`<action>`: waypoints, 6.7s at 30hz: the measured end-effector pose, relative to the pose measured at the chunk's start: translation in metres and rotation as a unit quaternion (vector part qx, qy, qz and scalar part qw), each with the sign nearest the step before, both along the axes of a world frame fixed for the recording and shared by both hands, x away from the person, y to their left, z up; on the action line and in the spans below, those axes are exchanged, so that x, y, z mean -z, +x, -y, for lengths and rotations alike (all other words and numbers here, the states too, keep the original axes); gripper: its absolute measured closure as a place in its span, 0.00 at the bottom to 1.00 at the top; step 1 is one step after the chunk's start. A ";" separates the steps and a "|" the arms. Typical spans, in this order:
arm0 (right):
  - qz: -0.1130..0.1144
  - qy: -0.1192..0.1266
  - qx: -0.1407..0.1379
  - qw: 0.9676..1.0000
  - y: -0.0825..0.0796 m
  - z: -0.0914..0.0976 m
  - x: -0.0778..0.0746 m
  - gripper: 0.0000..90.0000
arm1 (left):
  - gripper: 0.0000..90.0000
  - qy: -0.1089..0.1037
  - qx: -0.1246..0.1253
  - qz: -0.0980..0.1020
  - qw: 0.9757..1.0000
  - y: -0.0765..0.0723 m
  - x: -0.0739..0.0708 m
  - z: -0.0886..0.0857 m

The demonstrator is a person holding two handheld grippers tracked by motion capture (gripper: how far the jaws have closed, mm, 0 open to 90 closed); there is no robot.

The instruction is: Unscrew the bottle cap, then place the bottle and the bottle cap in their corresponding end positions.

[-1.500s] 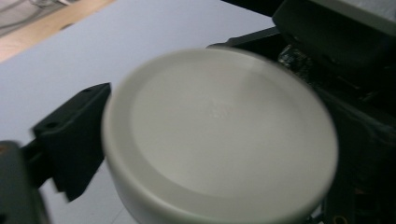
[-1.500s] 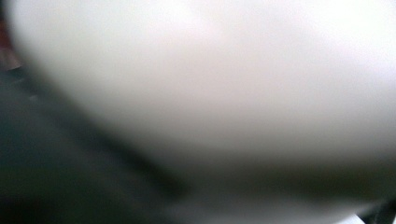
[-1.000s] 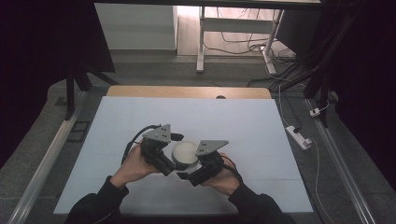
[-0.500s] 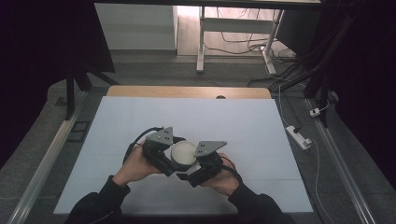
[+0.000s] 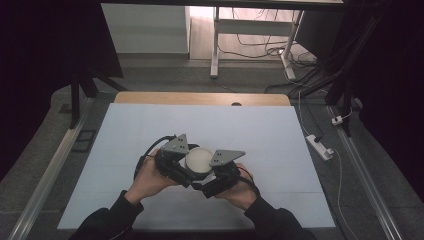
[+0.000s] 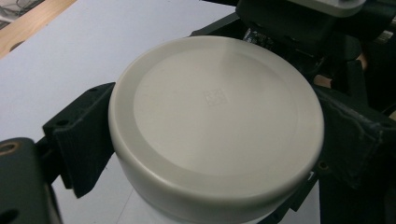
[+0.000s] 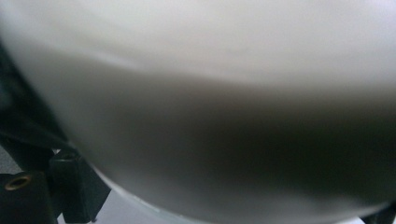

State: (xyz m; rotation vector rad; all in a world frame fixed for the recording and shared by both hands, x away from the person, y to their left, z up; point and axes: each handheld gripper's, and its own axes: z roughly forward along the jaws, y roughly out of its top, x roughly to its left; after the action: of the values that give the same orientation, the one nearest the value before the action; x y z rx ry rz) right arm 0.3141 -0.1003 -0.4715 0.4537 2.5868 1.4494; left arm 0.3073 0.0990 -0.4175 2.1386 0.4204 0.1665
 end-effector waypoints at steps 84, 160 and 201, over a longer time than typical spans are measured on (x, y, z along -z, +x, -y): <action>0.013 -0.008 0.117 0.993 0.078 0.009 0.027 0.08 | 0.09 0.015 0.056 0.008 0.998 -0.006 0.103 0.006; -0.020 0.001 0.149 0.989 0.056 0.033 0.019 0.00 | 0.00 0.022 -0.031 -0.048 0.998 -0.010 0.084 -0.037; 0.003 0.011 0.206 0.978 -0.032 0.129 -0.003 0.00 | 0.00 -0.034 -0.190 -0.033 0.981 -0.081 0.076 -0.145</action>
State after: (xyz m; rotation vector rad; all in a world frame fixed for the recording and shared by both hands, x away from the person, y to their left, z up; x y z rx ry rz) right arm 0.2824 -0.2297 -0.4684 0.9215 2.2876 1.3263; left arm 0.2263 0.2439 -0.4935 1.9814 0.8599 0.2938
